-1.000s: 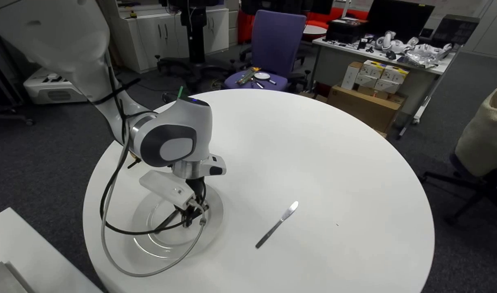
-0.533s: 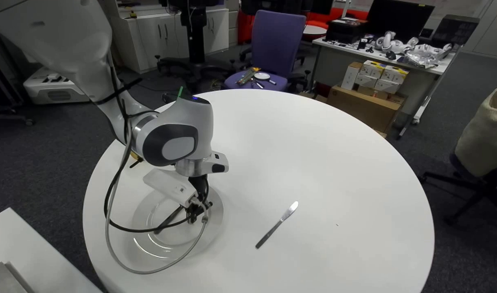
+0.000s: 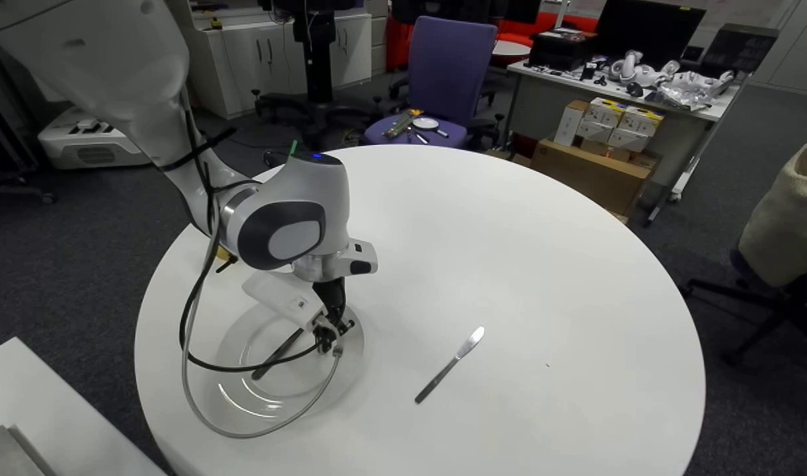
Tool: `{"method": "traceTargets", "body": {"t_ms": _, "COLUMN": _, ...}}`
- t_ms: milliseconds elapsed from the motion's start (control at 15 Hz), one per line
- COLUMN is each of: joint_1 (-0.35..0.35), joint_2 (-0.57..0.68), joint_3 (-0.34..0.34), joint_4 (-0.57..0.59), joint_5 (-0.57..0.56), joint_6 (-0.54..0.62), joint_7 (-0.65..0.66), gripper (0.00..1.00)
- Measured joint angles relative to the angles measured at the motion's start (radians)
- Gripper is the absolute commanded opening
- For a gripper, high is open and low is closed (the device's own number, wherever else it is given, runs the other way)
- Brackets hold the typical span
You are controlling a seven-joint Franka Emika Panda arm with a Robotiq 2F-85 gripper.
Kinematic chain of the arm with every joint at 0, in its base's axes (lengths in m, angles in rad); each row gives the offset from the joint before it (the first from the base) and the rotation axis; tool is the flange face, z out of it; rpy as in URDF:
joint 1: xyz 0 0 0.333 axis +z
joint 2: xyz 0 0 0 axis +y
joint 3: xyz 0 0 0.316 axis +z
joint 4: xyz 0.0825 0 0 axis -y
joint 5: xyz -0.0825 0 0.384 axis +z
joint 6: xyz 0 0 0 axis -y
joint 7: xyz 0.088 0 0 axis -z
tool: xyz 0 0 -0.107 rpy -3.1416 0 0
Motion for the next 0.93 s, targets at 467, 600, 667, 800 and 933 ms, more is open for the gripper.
{"method": "traceTargets", "body": {"t_ms": 467, "joint_1": 0.0, "joint_2": 0.036, "joint_3": -0.001, "joint_4": 0.054, "joint_5": 0.0, "joint_6": 0.03, "joint_7": 0.019, "gripper": 0.0}}
{"method": "traceTargets", "body": {"t_ms": 600, "joint_1": 0.0, "joint_2": 0.04, "joint_3": -0.001, "joint_4": 0.061, "joint_5": 0.0, "joint_6": 0.03, "joint_7": 0.022, "gripper": 0.0}}
{"method": "traceTargets", "body": {"t_ms": 667, "joint_1": 0.0, "joint_2": 0.042, "joint_3": -0.001, "joint_4": 0.065, "joint_5": 0.0, "joint_6": 0.03, "joint_7": 0.025, "gripper": 0.0}}
{"method": "traceTargets", "body": {"t_ms": 800, "joint_1": 0.003, "joint_2": 0.047, "joint_3": -0.001, "joint_4": 0.074, "joint_5": 0.0, "joint_6": 0.03, "joint_7": 0.03, "gripper": 0.0}}
{"method": "traceTargets", "body": {"t_ms": 933, "joint_1": 0.012, "joint_2": 0.051, "joint_3": -0.001, "joint_4": 0.084, "joint_5": 0.0, "joint_6": 0.03, "joint_7": 0.036, "gripper": 0.0}}
